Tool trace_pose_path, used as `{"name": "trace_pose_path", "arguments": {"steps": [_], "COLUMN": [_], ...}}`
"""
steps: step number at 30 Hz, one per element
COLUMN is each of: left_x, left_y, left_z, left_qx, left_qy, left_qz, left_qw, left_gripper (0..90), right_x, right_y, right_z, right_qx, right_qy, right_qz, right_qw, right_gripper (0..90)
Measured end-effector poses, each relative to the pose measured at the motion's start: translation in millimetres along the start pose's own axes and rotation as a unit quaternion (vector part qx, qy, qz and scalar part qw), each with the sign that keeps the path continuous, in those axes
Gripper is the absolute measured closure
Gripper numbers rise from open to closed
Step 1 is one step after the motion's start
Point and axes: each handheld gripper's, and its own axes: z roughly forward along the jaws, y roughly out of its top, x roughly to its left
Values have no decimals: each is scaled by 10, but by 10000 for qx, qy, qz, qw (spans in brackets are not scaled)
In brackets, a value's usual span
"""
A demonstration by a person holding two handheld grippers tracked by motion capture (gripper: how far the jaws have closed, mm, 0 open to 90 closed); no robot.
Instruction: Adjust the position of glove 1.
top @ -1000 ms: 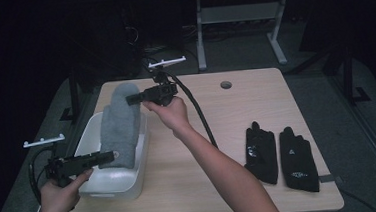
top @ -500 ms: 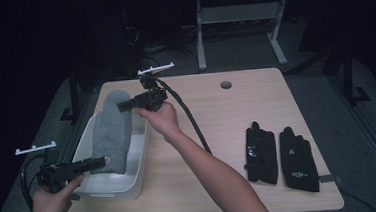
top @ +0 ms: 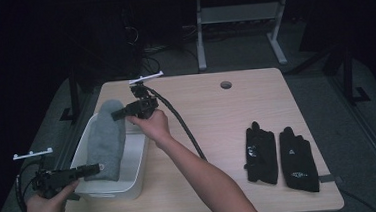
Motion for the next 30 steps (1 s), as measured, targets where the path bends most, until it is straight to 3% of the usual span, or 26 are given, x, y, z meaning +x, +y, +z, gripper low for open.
{"name": "trace_pose_path", "arguments": {"steps": [15, 24, 27, 30], "left_x": [119, 125, 125, 117], "left_y": [-60, -47, -39, -25], "left_z": [53, 42, 13, -21], "left_qx": [418, 481, 405, 303], "left_qy": [193, 219, 359, 351], "left_qz": [-56, -124, -138, -91], "left_qw": [9989, 9985, 9984, 9989], "left_gripper": [467, 433, 375, 380], "right_x": [-170, -201, -218, -256], "right_y": [-169, -197, -217, -275], "right_z": [184, 200, 211, 259], "right_qx": [204, 222, 238, 406], "right_qy": [-85, -73, -84, -111], "right_qz": [160, 190, 177, 191], "right_qw": [9996, 9995, 9995, 9989], "right_gripper": [756, 756, 756, 756]}}
